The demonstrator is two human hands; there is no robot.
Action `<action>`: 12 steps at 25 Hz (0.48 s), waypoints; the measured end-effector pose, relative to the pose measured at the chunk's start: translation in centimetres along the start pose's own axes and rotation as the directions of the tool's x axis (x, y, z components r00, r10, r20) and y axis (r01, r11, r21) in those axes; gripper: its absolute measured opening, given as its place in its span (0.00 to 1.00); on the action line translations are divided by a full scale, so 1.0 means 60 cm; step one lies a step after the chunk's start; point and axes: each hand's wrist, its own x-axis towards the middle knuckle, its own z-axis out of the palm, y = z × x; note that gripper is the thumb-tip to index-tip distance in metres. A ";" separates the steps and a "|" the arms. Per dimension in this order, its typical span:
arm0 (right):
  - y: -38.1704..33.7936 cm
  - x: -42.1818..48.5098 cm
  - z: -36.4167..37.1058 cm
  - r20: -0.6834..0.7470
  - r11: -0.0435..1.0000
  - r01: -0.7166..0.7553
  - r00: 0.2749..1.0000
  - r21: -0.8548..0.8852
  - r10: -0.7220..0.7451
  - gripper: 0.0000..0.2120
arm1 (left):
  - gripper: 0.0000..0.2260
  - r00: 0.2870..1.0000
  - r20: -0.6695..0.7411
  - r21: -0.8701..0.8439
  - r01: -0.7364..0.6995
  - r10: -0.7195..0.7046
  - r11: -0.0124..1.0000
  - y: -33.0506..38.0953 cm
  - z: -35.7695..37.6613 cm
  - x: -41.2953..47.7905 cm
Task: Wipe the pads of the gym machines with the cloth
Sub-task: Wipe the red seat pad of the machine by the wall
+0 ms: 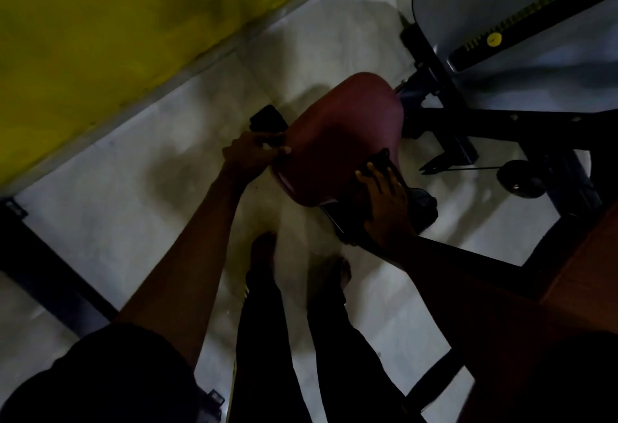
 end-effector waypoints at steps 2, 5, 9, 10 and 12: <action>-0.012 0.003 0.002 -0.087 0.989 -0.059 0.994 0.132 0.071 0.39 | 0.33 0.999 -0.050 -0.003 0.004 -0.004 1.000 -0.009 0.019 -0.004; -0.023 0.020 0.010 -0.257 0.925 -0.217 0.918 0.312 0.303 0.30 | 0.31 0.985 -0.141 0.016 -0.097 0.098 0.995 -0.022 0.042 -0.016; 0.007 0.095 -0.026 -0.123 0.727 -0.442 0.806 0.526 0.579 0.23 | 0.26 0.972 -0.180 0.022 -0.151 0.153 0.988 -0.011 0.044 -0.026; 0.016 0.106 -0.032 -0.079 0.704 -0.451 0.810 0.548 0.581 0.22 | 0.27 0.971 -0.178 0.049 -0.155 0.162 0.987 -0.009 0.045 -0.027; 0.026 0.119 -0.035 -0.026 0.669 -0.511 0.784 0.540 0.620 0.23 | 0.27 0.979 -0.140 0.104 -0.137 0.150 0.985 -0.009 0.043 -0.029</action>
